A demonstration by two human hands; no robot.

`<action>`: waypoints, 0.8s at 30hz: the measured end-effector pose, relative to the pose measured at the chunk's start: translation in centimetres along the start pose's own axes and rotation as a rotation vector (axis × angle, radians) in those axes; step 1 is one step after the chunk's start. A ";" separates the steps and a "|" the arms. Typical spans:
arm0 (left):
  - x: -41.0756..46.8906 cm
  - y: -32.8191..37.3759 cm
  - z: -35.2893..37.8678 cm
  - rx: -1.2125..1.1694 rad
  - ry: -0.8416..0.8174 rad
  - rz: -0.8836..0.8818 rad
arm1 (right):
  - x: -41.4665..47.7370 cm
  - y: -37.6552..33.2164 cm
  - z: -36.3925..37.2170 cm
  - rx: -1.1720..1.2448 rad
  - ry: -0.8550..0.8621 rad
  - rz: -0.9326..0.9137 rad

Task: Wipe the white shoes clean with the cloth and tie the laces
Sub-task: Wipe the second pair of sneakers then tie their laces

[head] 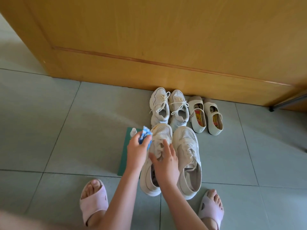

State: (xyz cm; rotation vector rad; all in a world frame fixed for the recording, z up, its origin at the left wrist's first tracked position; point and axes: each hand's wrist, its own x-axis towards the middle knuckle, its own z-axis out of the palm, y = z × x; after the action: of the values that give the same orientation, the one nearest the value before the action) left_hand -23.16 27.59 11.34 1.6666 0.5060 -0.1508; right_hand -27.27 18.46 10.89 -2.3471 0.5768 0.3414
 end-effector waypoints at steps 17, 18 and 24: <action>8.8 -0.6 5.6 0.342 0.019 0.303 | 1.4 2.8 -0.9 0.042 0.046 -0.063; 9.0 -1.1 5.8 0.354 0.001 0.297 | 1.4 2.8 -0.9 0.055 0.046 -0.059; 7.7 -3.4 6.2 0.249 0.100 0.252 | 1.5 2.9 -1.1 0.101 0.031 -0.065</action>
State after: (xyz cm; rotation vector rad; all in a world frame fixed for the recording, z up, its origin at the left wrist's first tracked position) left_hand -16.54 23.69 4.28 1.9730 0.3579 0.0573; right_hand -27.30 15.35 9.44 -2.2717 0.5185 0.2410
